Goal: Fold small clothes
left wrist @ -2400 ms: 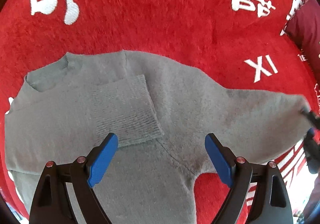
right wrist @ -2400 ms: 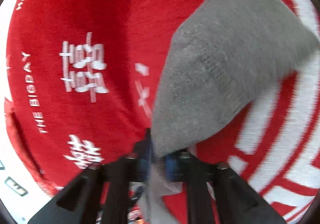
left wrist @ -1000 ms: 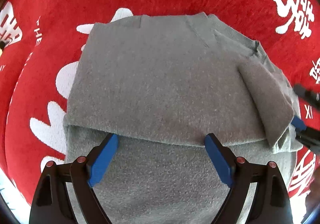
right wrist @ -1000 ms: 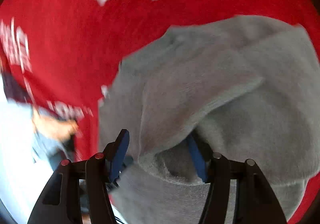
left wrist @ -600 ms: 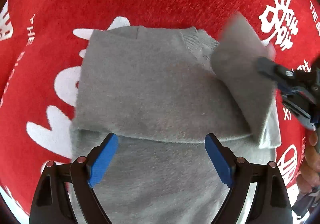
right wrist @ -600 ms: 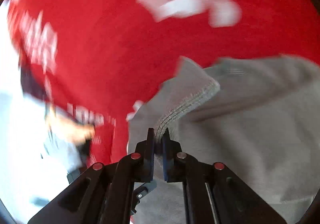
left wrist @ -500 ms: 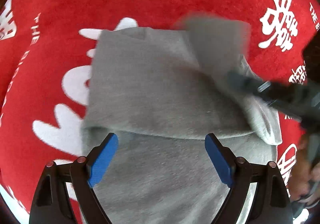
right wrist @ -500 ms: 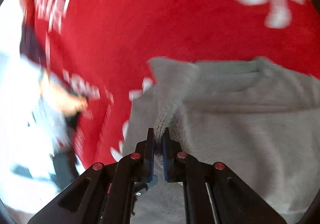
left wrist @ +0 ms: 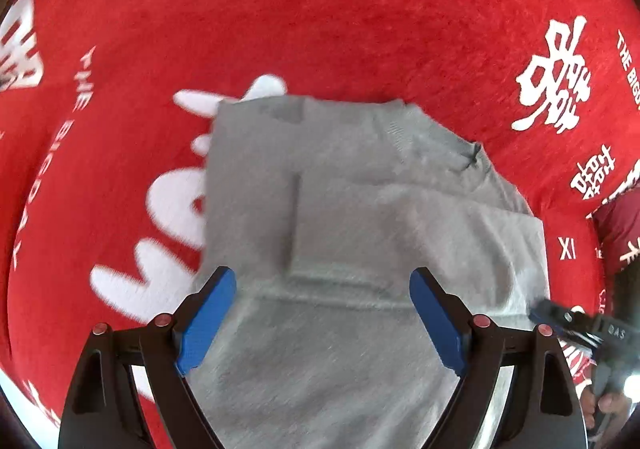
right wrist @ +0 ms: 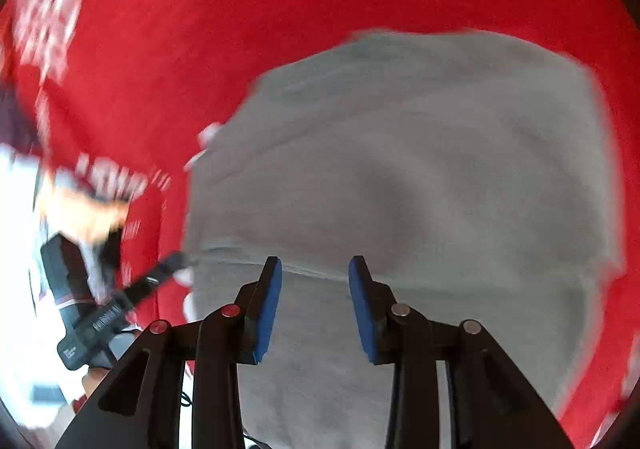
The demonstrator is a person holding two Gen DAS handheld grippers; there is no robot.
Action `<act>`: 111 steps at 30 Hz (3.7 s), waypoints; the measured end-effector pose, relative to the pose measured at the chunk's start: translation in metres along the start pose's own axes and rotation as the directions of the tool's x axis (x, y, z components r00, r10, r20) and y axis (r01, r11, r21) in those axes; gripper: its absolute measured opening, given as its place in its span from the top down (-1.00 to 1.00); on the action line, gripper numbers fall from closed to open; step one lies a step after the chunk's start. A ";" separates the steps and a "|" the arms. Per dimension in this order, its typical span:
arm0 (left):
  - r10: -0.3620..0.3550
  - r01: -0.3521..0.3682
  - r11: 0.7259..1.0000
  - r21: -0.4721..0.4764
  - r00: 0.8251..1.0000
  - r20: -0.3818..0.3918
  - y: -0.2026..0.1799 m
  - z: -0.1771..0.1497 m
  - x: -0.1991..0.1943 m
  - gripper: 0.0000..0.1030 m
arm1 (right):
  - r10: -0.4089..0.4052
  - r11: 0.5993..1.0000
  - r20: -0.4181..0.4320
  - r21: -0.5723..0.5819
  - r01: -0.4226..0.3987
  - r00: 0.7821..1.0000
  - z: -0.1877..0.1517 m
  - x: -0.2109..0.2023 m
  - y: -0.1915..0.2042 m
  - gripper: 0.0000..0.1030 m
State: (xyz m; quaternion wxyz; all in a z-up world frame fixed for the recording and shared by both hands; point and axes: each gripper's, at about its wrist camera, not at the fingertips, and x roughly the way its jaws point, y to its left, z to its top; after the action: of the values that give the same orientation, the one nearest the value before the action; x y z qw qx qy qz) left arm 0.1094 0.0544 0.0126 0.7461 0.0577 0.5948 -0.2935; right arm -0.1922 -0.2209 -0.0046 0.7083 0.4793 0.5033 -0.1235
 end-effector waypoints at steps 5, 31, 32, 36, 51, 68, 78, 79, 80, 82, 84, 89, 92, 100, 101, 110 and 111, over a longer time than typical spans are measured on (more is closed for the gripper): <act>0.044 -0.043 0.999 0.026 0.999 -0.030 -0.024 0.014 0.035 -0.74 | 0.020 0.945 0.095 0.323 -0.050 0.995 -0.003 -0.030 -0.095 0.21; 0.098 -0.097 0.995 0.019 0.994 -0.040 0.016 0.040 0.027 -0.74 | -0.114 0.983 0.112 0.158 0.096 0.987 0.059 -0.038 -0.107 0.03; 0.098 -0.098 0.995 0.004 0.995 -0.037 0.023 0.046 0.028 -0.74 | -0.102 0.983 0.109 0.165 0.083 0.989 0.067 -0.037 -0.113 0.03; 0.083 -0.087 0.993 -0.081 0.995 -0.057 0.060 0.072 0.041 -0.74 | -0.039 0.980 0.066 0.196 0.026 0.997 0.089 -0.021 -0.130 0.03; 0.102 -0.107 0.993 -0.049 0.990 -0.096 0.076 0.084 0.071 0.15 | -0.124 0.990 -0.018 0.062 0.125 0.992 0.113 -0.006 -0.117 0.84; 0.173 -0.174 0.985 -0.009 0.981 -0.092 0.067 0.027 0.001 -0.63 | -0.250 0.968 0.018 0.016 0.250 0.968 0.052 -0.026 -0.070 0.10; 0.184 -0.168 0.981 0.094 0.963 -0.196 -0.006 -0.036 0.011 -0.63 | -0.270 0.960 -0.034 -0.084 0.267 0.962 -0.002 -0.022 -0.032 -0.17; 0.175 -0.158 0.983 0.096 0.961 -0.215 -0.010 -0.043 0.013 -0.63 | -0.269 0.960 -0.047 -0.090 0.264 0.962 -0.007 -0.020 -0.031 -0.19; 0.171 -0.153 0.984 0.096 0.959 -0.225 -0.013 -0.049 0.014 -0.63 | -0.264 0.961 -0.064 -0.096 0.258 0.962 -0.014 -0.017 -0.029 -0.21; 0.168 -0.148 0.984 0.100 0.956 -0.241 -0.018 -0.059 0.014 -0.62 | -0.264 0.961 -0.077 -0.109 0.256 0.961 -0.023 -0.014 -0.026 -0.22; 0.182 -0.158 0.981 0.116 0.952 -0.245 -0.025 -0.069 0.013 -0.63 | -0.270 0.958 -0.093 -0.127 0.258 0.958 -0.033 -0.012 -0.025 -0.22; 0.205 -0.178 0.977 0.122 0.941 -0.270 -0.037 -0.087 0.014 -0.62 | -0.259 0.962 -0.139 -0.125 0.243 0.956 -0.047 -0.010 -0.033 -0.22; 0.214 -0.191 0.976 0.108 0.937 -0.276 -0.048 -0.096 0.012 -0.62 | -0.245 0.966 -0.158 -0.128 0.226 0.957 -0.051 -0.012 -0.035 -0.22; 0.222 -0.208 0.975 0.082 0.936 -0.273 -0.081 -0.118 0.009 -0.63 | -0.226 0.964 -0.205 -0.185 0.189 0.952 -0.053 -0.011 -0.034 -0.22; 0.222 -0.209 0.975 0.074 0.936 -0.274 -0.083 -0.121 0.008 -0.63 | -0.223 0.964 -0.209 -0.189 0.185 0.952 -0.053 -0.011 -0.036 -0.22; 0.218 -0.209 0.976 0.062 0.932 -0.291 -0.094 -0.162 -0.004 -0.63 | -0.177 0.964 -0.211 -0.234 0.126 0.961 -0.065 -0.015 -0.031 -0.22; 0.221 -0.210 0.975 0.067 0.929 -0.295 -0.093 -0.168 -0.005 -0.63 | -0.175 0.964 -0.211 -0.236 0.124 0.962 -0.068 -0.015 -0.030 -0.22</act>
State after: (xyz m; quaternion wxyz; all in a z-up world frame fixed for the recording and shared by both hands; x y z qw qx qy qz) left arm -0.0821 0.0535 -0.0063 0.6734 0.1794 0.6864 -0.2077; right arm -0.2593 -0.1863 -0.0109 0.6824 0.3693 0.6276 -0.0641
